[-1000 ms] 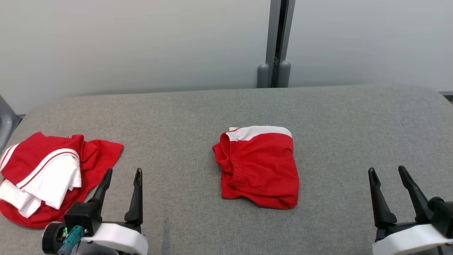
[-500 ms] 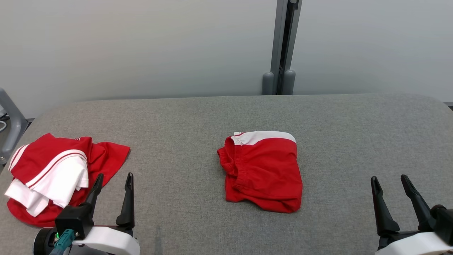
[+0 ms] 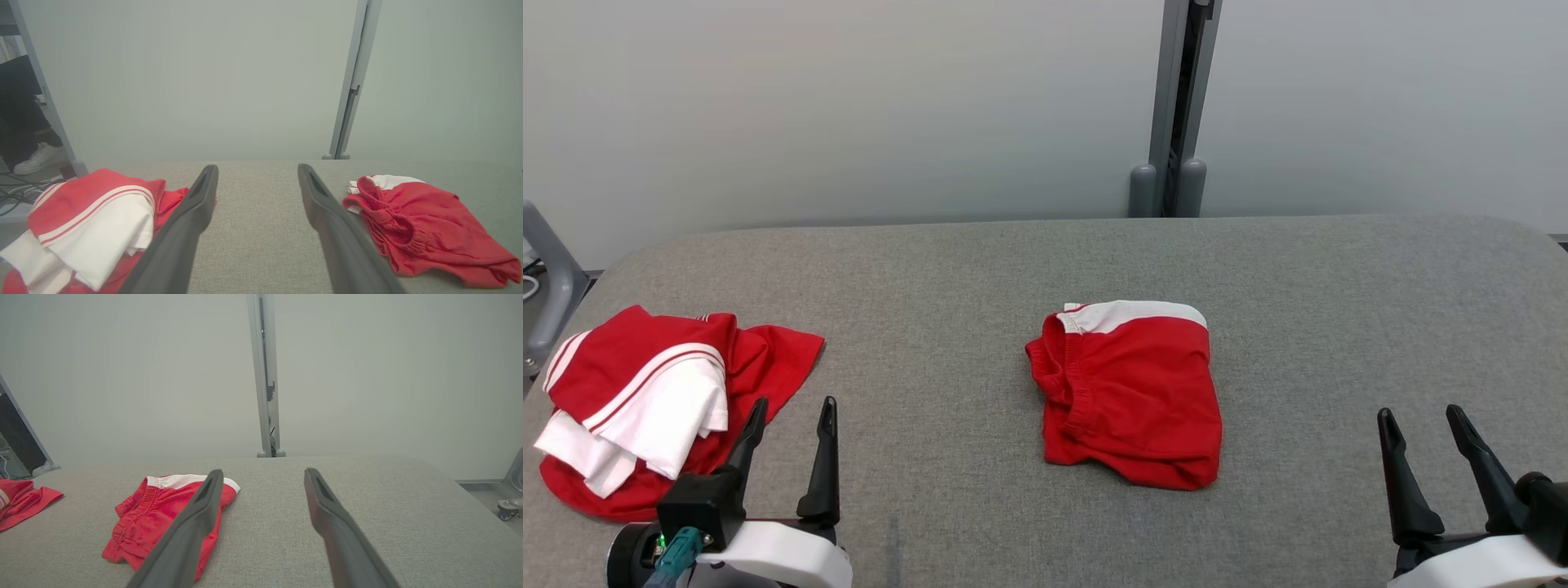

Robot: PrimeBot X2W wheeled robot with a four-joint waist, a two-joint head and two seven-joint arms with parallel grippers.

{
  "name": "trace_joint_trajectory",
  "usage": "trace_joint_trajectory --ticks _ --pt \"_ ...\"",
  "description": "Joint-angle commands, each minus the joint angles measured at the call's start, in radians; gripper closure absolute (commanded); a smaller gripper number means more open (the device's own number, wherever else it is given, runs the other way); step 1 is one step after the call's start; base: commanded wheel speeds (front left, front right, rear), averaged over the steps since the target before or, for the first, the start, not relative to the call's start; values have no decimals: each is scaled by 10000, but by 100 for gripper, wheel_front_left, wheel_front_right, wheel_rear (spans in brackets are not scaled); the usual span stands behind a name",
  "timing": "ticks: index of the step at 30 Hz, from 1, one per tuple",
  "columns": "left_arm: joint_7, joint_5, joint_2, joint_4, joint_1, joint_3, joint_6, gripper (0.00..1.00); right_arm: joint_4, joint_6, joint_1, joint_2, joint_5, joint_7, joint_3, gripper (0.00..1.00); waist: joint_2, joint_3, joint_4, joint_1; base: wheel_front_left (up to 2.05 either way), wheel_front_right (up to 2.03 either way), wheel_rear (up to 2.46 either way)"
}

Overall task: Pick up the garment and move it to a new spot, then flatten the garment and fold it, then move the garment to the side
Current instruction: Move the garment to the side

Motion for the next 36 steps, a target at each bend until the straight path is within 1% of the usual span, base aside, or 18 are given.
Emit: trace_joint_trajectory --ticks 1,12,17,21,22,26,31,36 --pt "-18 3 52 -53 -80 6 62 0 27 1 49 -17 80 -46 -3 0 -1 7 -1 0 0 0 0" --pt "-1 45 70 -188 -196 -57 147 0 39 1 -29 -17 59 -55 -83 0 -1 93 70 0 0 0 0" --pt "24 113 14 -339 -354 -192 144 0 109 1 -364 -111 19 36 -248 0 -1 334 296 0 0 0 0" --pt "-24 223 -103 -563 -732 -308 65 0 463 1 -1039 -559 215 82 -271 0 -1 976 641 0 0 0 0" --pt "-24 223 -103 -563 -732 -308 65 0 463 1 -1039 -559 215 82 -271 0 -1 976 641 0 0 0 0" --pt "-129 369 -329 -603 -1308 -448 -51 0 1270 1 -2104 -1259 576 135 25 0 -1 1954 1134 0 0 0 0" --pt "-236 447 -592 -391 -1809 -526 -219 0 2300 1 -3069 -1916 990 372 904 0 -1 2747 1528 0 0 0 0" --pt "-330 573 -849 -134 -2229 -584 -412 0 3261 1 -3830 -2347 1571 713 1960 0 -1 3292 1792 0 0 0 0"
